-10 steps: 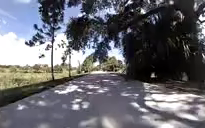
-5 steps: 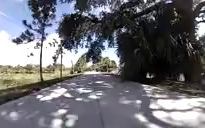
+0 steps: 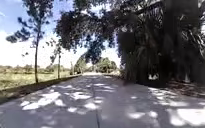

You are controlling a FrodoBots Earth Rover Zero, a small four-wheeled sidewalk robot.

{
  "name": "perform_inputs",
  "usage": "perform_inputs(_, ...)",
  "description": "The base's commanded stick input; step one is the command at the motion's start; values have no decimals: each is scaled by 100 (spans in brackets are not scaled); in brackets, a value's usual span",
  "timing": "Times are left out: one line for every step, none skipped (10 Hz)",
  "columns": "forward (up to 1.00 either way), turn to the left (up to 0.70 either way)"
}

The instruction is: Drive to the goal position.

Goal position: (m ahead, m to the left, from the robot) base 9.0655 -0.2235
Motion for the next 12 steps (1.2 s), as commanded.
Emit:
perform_inputs(85, 0)
perform_inputs(85, 0)
perform_inputs(85, 0)
perform_inputs(85, 0)
perform_inputs(85, 0)
perform_inputs(85, 0)
perform_inputs(85, 0)
perform_inputs(85, 0)
perform_inputs(85, 0)
perform_inputs(85, 0)
perform_inputs(85, 0)
perform_inputs(85, 0)
